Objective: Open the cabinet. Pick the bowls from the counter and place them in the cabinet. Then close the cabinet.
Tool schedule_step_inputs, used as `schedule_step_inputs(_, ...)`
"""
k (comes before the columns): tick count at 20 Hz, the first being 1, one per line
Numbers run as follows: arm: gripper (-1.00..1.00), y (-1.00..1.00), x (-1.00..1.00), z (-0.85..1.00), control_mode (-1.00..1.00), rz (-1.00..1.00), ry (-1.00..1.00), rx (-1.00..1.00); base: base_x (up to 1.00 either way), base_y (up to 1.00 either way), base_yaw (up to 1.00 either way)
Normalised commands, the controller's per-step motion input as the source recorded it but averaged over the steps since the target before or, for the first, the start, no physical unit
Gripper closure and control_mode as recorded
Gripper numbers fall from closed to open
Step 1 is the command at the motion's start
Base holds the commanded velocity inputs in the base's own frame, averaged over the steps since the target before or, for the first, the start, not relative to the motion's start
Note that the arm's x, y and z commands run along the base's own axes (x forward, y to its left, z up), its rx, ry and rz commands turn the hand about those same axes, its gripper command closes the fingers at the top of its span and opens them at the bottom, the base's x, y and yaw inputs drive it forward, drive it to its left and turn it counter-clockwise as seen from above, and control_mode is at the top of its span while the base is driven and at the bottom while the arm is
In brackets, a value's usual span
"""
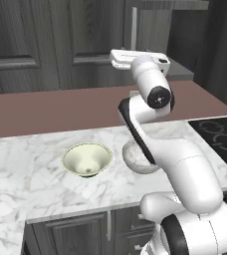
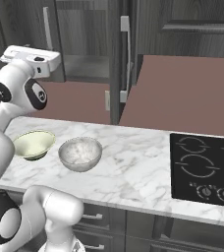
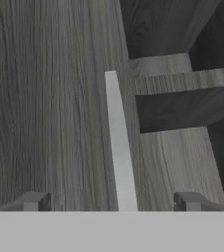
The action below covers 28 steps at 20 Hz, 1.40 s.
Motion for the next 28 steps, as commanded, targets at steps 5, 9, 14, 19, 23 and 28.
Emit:
schedule_step_inputs(5, -1.0, -0.02, 0.19, 0.0, -1.0, 0.0, -0.08, -0.01, 0.0, 0.0, 0.0)
schedule_step_inputs(9, -1.0, 0.0, 0.14, 0.0, -1.0, 0.0, -0.05, -0.01, 0.0, 0.0, 0.0)
schedule_step_inputs(14, -1.0, 0.0, 0.17, 0.0, -1.0, 0.0, -0.03, -0.02, 0.0, 0.0, 0.0)
schedule_step_inputs(19, -1.0, 0.0, 0.34, 0.0, -1.0, 0.0, 0.0, -0.01, 0.0, 0.0, 0.0)
schedule_step_inputs(23, -1.0, -0.01, 0.46, 0.0, -1.0, 0.0, 0.0, 0.0, 0.0, 0.0, 0.0)
schedule_step_inputs(28, 1.0, 0.0, 0.4, 0.0, -1.0, 0.0, 0.0, 0.0, 0.0, 0.0, 0.0)
